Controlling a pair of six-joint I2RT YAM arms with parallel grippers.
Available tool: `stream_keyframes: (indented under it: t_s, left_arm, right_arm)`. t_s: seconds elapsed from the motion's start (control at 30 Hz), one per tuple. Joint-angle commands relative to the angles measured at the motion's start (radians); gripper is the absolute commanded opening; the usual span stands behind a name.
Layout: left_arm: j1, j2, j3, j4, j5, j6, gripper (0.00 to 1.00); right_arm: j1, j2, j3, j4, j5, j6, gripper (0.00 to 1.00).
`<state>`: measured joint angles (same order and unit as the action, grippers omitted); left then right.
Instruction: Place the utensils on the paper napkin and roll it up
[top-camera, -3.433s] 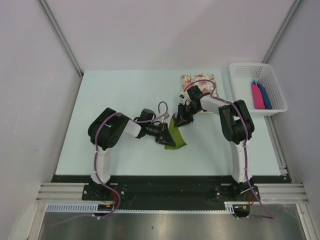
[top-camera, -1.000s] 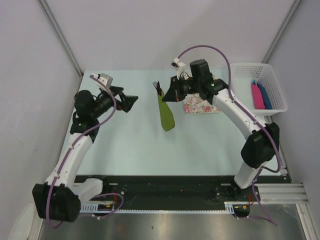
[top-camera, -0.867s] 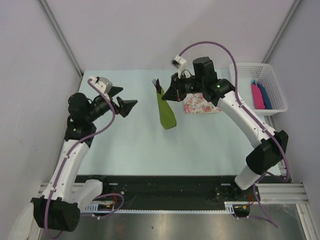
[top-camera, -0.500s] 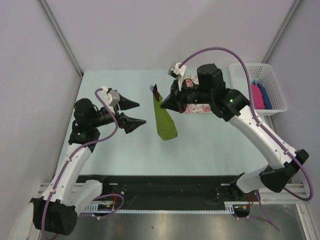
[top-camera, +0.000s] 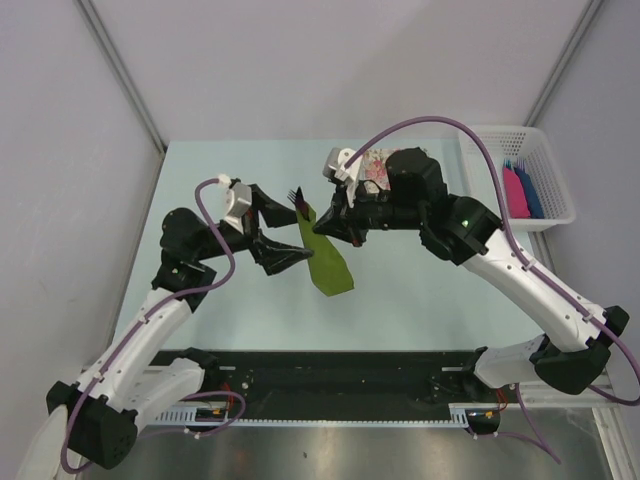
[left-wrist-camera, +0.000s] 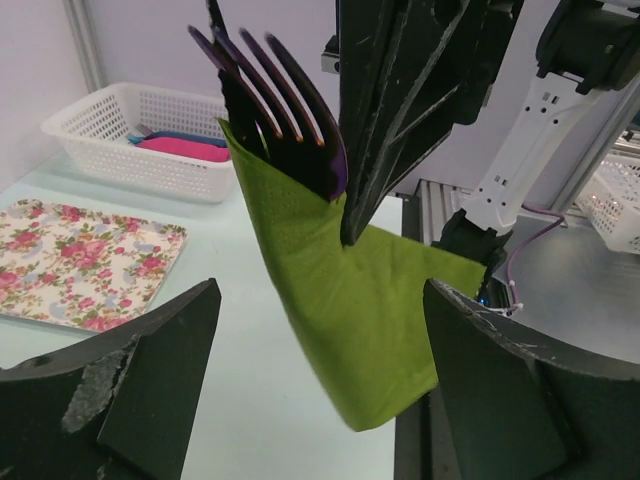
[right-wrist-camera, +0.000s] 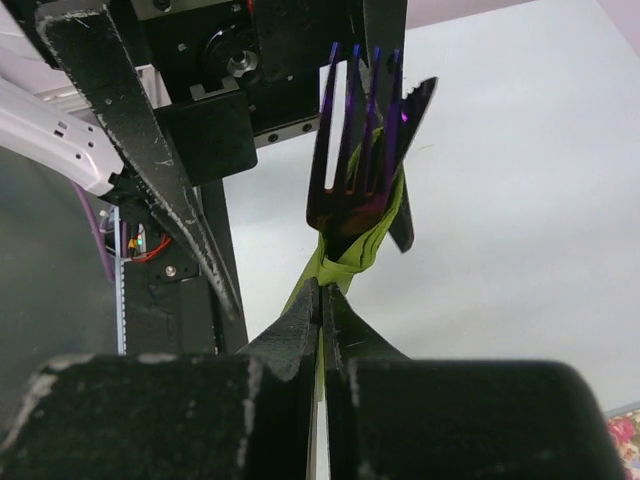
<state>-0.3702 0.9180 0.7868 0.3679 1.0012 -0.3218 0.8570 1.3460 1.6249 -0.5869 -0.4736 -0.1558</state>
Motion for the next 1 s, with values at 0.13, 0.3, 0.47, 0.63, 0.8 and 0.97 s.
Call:
stream_keyframes:
  t_s: [0.13,0.3,0.47,0.63,0.8,0.97]
  left_arm:
    - [-0.079,-0.001,-0.017,0.051,-0.104,-0.043,0.84]
    - [-0.081,-0.002,-0.021,0.043,-0.118,-0.039,0.75]
    - [-0.082,0.002,-0.029,0.062,-0.104,-0.046,0.61]
    - [-0.082,0.012,-0.02,0.054,-0.092,-0.028,0.49]
    - [-0.081,0.021,0.0,0.071,-0.072,-0.051,0.26]
    - [-0.081,0.027,0.011,0.12,-0.026,-0.117,0.0]
  right_arm:
    - [0.048,-0.024,0.015,0.087,0.075,-0.037,0.0]
    - [0.056,-0.022,0.013,0.094,0.078,-0.033,0.0]
    - [0.063,-0.019,0.013,0.108,0.095,-0.028,0.0]
    - [0.07,-0.018,0.013,0.116,0.105,-0.027,0.0]
    - [0.07,-0.024,0.009,0.114,0.112,-0.027,0.0]
    - [0.063,-0.034,0.001,0.119,0.112,-0.021,0.0]
